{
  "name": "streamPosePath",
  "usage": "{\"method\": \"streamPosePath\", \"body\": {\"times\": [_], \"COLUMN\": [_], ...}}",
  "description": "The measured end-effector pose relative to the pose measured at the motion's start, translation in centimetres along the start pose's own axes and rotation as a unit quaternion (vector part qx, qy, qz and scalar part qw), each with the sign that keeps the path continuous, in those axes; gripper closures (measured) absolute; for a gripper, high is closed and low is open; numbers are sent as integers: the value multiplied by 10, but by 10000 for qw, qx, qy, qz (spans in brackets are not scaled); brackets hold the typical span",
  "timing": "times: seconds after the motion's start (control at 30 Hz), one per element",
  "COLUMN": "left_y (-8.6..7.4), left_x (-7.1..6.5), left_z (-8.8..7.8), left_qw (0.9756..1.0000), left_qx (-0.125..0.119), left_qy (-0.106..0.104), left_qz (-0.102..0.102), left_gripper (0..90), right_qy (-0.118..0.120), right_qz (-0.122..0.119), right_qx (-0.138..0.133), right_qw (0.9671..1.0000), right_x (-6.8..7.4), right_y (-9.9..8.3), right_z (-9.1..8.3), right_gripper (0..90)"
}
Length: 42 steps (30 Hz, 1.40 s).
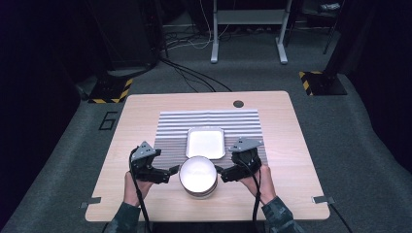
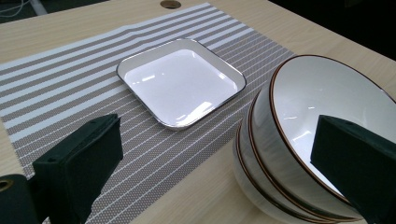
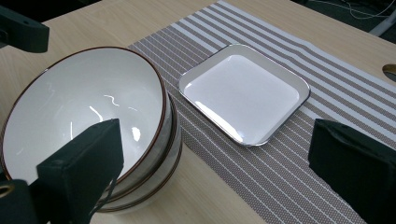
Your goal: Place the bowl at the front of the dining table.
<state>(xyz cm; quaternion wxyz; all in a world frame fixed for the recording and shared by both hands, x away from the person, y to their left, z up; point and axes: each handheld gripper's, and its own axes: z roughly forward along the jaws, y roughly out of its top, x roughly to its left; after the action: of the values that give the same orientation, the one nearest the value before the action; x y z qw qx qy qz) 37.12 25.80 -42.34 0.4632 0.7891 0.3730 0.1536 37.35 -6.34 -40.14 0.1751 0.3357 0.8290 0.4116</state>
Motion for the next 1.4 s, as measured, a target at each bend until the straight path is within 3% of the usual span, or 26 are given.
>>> {"method": "streamPosePath", "body": {"times": [0.37, 0.93, 1.4], "left_y": [2, -3, -14], "left_x": [-5, -14, -21], "left_z": [10, 31, 47], "left_qw": [10000, 9993, 9980], "left_qx": [21, 299, 544], "left_qy": [-69, -242, -308], "left_qz": [29, -13, 18], "left_gripper": [17, 28, 78], "right_qy": [107, 199, 191], "right_qz": [-21, -65, -49], "right_qx": [79, 368, 649], "right_qw": [9999, 9991, 9977], "right_x": [6, 18, 24], "right_y": [3, -1, -10], "right_z": [13, 42, 60], "right_gripper": [11, 19, 83]}}
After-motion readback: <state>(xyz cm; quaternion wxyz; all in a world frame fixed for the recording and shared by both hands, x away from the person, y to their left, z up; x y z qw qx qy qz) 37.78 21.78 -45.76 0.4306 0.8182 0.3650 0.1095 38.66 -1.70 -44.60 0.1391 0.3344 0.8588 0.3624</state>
